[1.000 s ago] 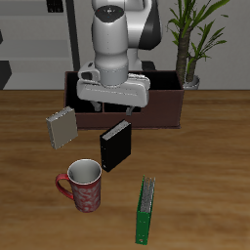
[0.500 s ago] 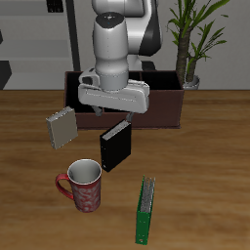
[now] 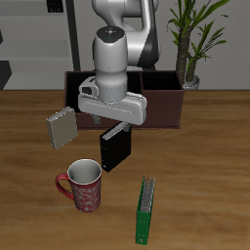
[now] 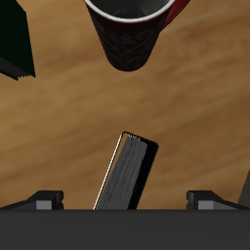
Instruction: Place the black book into the back desk caddy's right compartment
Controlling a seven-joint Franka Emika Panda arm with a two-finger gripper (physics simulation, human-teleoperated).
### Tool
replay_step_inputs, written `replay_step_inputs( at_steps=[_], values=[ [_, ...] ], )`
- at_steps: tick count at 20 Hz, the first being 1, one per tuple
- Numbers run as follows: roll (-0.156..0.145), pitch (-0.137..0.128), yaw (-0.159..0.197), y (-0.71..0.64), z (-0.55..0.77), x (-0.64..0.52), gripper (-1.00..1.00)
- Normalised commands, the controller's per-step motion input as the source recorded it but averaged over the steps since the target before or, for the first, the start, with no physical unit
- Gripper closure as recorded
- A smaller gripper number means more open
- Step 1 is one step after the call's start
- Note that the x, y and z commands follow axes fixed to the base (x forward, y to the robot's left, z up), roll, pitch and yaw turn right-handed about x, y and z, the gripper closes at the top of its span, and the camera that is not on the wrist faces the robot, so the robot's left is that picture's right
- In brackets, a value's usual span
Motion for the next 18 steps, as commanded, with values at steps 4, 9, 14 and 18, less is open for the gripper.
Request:
replay_step_inputs(
  at_steps=[4, 9, 14, 18],
  values=[
    [-0.017, 0.025, -0.069, -0.03, -0.26, 0.03, -1.0],
    [-0.025, 0.05, -0.065, -0.1, -0.32, 0.07, -1.0],
    [-0.007, 0.049, -0.033, -0.01, -0.34, 0.04, 1.0],
    [0.016, 0.008, -0.008, 0.1, -0.07, -0.03, 1.0]
  ],
)
